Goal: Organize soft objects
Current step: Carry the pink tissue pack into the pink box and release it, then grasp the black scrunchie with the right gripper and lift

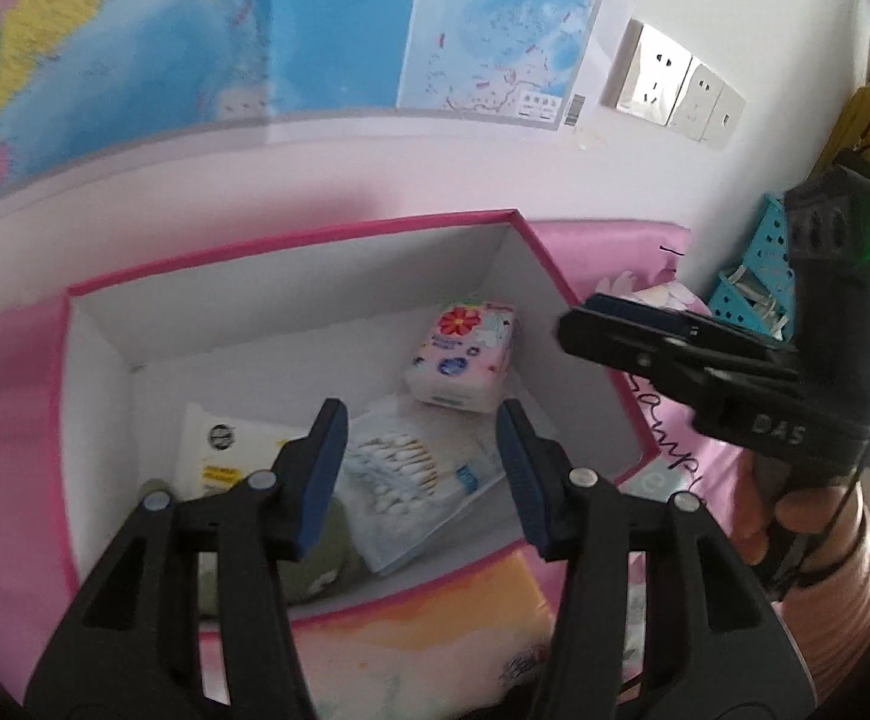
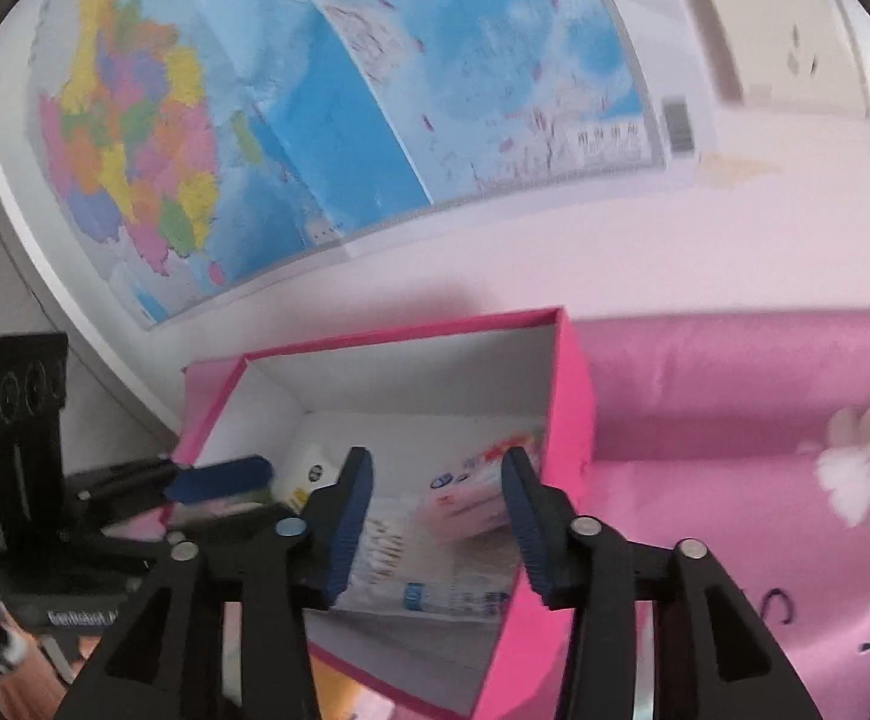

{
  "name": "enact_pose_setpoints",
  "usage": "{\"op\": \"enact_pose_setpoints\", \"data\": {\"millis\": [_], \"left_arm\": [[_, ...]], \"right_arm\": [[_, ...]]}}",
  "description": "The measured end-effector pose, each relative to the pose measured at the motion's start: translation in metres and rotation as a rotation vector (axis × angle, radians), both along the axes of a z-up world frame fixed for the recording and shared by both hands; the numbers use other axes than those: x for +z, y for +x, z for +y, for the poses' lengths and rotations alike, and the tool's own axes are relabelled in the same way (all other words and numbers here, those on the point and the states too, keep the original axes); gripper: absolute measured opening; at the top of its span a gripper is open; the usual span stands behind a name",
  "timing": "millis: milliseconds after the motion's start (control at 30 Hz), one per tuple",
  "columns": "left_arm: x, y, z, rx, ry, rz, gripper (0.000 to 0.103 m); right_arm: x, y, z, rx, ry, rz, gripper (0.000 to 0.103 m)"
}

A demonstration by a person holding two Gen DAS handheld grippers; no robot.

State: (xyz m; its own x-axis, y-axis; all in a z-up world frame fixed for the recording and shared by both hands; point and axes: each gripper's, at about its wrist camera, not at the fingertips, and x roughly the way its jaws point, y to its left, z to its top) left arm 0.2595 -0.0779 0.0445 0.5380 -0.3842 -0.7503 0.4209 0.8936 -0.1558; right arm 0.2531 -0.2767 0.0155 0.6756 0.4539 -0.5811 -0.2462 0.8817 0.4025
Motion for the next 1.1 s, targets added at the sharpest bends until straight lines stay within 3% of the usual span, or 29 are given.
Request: {"op": "enact_pose_setpoints", "data": {"millis": [267, 433, 633, 767, 1000, 1100], "left_arm": [[0.021, -0.055, 0.019, -0.055, -0.046, -0.084, 0.059], [0.024, -0.087, 0.028, -0.082, -0.063, -0.094, 0.06], [0.012, -0.113, 0.041, -0.089, -0.062, -0.079, 0.06], [0.0, -0.129, 0.045, -0.109, -0.054, -0.054, 0.06], [-0.022, -0.149, 0.046, -0.111, -0.015, -0.027, 0.06], [-0.032, -0.151, 0.047, -0.109, -0.021, -0.001, 0.06]], "right_arm": [[0.01, -0.046, -0.01, 0.084, 0.058, -0.018, 0.05], [0.023, -0.086, -0.011, 0.163, 0.112, -0.045, 0.055], [0.023, -0.125, 0.009, 0.254, 0.063, -0.05, 0.063], [0.008, -0.14, 0.027, 0.298, 0.001, -0.022, 0.068], [-0.041, -0.134, 0.057, 0.33, -0.089, 0.08, 0.068], [-0.051, -0.131, 0.063, 0.33, -0.097, 0.084, 0.068]]}}
